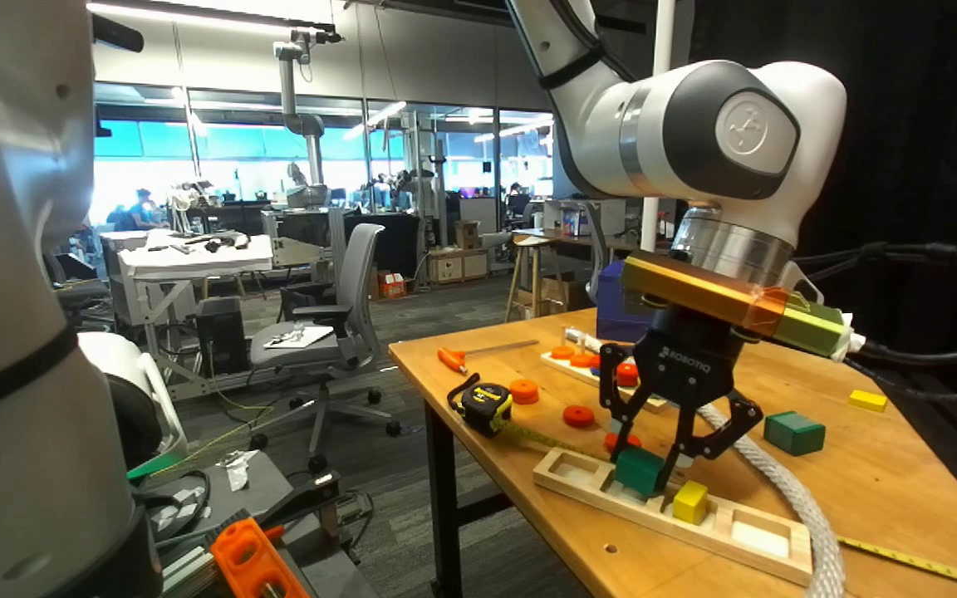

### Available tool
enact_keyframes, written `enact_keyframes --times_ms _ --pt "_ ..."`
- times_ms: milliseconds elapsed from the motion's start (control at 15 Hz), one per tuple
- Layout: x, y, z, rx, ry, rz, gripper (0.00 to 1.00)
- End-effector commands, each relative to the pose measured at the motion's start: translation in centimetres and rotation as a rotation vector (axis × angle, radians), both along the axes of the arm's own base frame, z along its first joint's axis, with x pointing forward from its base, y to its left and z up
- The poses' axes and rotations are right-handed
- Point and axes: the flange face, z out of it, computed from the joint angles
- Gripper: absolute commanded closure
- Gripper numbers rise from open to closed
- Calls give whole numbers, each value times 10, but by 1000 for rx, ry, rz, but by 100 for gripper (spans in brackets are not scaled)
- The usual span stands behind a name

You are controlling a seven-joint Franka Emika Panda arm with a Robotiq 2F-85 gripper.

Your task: Put the right green square block at the left of the yellow square block on the wooden board

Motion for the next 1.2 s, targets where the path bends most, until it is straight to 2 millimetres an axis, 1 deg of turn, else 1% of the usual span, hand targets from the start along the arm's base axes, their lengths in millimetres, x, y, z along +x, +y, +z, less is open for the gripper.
enact_keyframes --times_ms 0,533,600,933,1000,1133 --pt "-3 1 2 -4 -22 12 77" --pt "-7 4 3 -5 -11 8 76" --pt "-7 4 2 -5 -7 -1 41" --pt "-11 6 0 2 5 -6 5" --pt "-11 6 0 3 7 -6 0" --pt "-12 6 -1 3 9 -7 0"
